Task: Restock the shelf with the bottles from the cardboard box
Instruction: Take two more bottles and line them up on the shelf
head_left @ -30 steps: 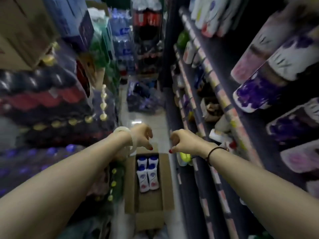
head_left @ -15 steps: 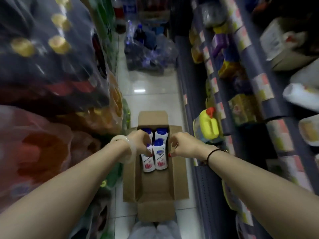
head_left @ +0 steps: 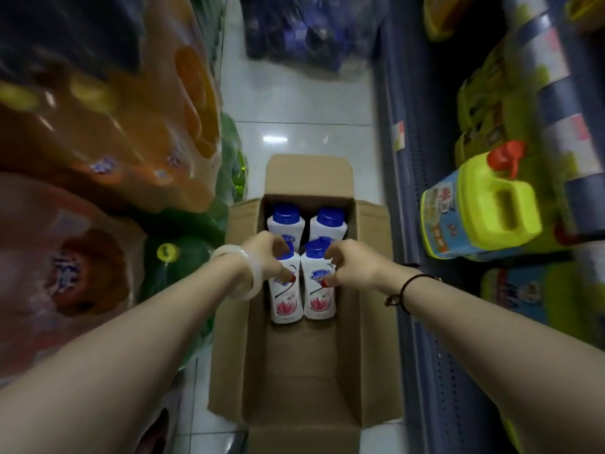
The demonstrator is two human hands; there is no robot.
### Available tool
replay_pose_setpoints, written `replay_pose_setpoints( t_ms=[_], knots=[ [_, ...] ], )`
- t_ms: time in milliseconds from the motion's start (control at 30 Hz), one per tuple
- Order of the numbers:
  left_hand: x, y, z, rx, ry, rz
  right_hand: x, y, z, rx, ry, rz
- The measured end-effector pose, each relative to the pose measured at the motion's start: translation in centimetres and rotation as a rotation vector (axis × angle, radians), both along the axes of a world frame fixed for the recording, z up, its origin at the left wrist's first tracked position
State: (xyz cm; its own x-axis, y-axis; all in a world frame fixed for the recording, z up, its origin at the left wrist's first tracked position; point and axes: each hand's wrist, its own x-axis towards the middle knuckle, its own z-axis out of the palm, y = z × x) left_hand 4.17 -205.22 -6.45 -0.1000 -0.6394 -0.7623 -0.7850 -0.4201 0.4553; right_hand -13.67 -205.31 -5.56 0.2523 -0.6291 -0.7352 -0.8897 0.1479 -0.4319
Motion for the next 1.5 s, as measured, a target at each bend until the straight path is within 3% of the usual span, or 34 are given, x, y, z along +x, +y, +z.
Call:
replay_pose_setpoints(
  t_ms=[367, 667, 933, 1133, 1500],
  knots=[
    [-1.2, -1.8, -6.5, 0.023, -0.053, 0.073, 0.9, -2.5, -6.3, 0.03, -0.006, -0.028],
    [-1.5, -1.6, -8.0, 0.017, -0.078, 0.194, 0.8, -3.0, -8.3, 0.022, 0.083, -0.04],
    [-2.0, -0.5, -8.4, -0.078, -0.071, 0.247, 1.2, -1.8, -9.5, -0.029, 0.148, -0.182],
    [-2.2, 0.3, -9.2, -0.183, -0.036, 0.3, 1.3, -1.3, -9.9, -0.064, 0.082, -0.281],
    [-2.1, -0.1, -9.9, -0.059, -0.089, 0.311, 1.7, 0.5, -10.6, -0.105, -0.001, -0.484]
  ],
)
